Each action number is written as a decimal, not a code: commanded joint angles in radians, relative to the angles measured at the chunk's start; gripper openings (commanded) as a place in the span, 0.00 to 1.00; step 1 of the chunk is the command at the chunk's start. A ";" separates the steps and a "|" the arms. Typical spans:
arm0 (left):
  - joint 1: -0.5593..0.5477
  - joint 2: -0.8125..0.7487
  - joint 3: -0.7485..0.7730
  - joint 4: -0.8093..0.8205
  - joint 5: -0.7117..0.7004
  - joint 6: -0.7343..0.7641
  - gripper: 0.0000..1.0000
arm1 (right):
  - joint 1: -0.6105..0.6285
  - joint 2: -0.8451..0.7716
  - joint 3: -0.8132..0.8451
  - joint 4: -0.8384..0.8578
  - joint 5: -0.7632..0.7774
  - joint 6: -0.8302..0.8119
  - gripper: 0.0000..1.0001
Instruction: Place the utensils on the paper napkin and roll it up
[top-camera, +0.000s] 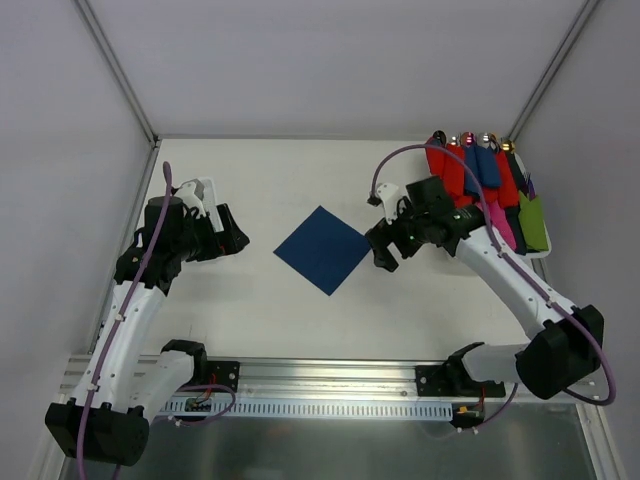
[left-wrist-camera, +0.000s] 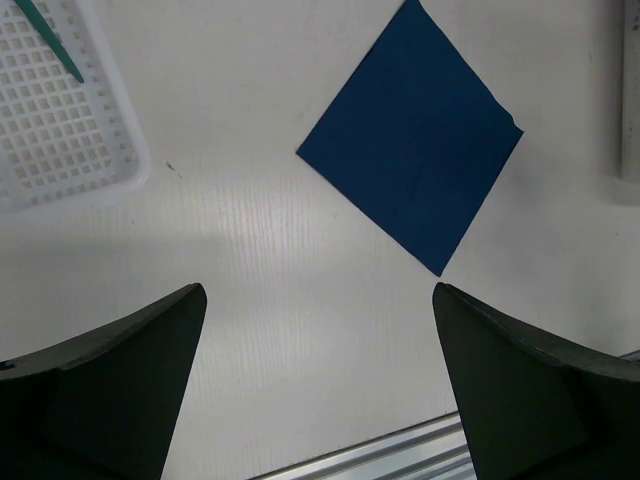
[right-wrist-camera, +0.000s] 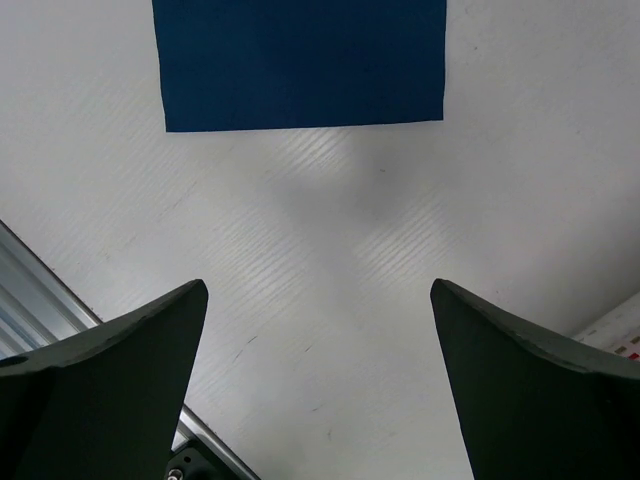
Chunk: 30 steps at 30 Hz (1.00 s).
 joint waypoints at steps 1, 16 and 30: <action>-0.002 -0.018 0.005 -0.013 -0.014 -0.014 0.99 | 0.055 0.055 0.050 0.044 0.047 0.027 0.99; -0.002 -0.112 -0.059 -0.055 -0.133 -0.175 0.99 | 0.293 0.479 0.147 0.267 0.254 0.029 0.99; -0.002 -0.161 -0.058 -0.088 -0.212 -0.223 0.99 | 0.304 0.735 0.256 0.364 0.374 0.146 0.99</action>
